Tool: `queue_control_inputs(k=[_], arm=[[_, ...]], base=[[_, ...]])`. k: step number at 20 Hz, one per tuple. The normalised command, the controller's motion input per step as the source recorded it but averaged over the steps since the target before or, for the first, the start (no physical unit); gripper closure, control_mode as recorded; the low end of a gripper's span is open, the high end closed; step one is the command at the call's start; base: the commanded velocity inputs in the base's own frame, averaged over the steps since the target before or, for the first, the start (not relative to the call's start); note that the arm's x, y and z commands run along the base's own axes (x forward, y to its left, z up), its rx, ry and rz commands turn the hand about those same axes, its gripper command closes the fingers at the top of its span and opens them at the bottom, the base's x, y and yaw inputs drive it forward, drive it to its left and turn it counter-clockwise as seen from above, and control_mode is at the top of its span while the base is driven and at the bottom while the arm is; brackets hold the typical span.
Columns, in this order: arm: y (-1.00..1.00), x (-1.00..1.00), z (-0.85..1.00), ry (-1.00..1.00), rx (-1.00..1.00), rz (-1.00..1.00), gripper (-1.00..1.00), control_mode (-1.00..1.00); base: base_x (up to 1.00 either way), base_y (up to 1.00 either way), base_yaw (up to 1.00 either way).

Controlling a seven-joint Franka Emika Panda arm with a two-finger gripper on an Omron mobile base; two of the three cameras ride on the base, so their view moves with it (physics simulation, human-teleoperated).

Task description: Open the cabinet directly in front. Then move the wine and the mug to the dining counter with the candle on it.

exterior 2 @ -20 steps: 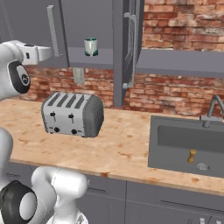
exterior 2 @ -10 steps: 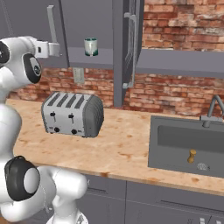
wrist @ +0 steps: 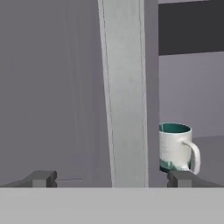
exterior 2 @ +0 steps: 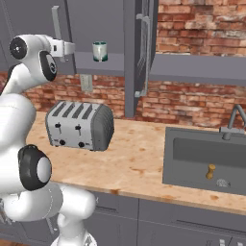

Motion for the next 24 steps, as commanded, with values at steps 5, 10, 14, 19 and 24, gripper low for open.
queue_control_inputs(k=[5,10,14,19,24], arm=[[0.0,0.71,-0.16,0.0,-0.02,-0.02,-1.0,-1.0],[0.0,0.72,-0.16,0.0,-0.03,-0.04,-1.0,-1.0],[0.0,0.21,-0.02,0.0,0.0,-0.03,1.0,-1.0],[0.0,0.0,0.0,0.0,0.0,0.0,1.0,-1.0],[0.12,-0.27,0.0,-0.02,0.0,0.0,1.0,-1.0]], base=[[0.0,0.0,0.0],[0.0,0.0,0.0],[0.0,0.0,0.0],[0.0,0.0,0.0],[0.0,0.0,0.0]])
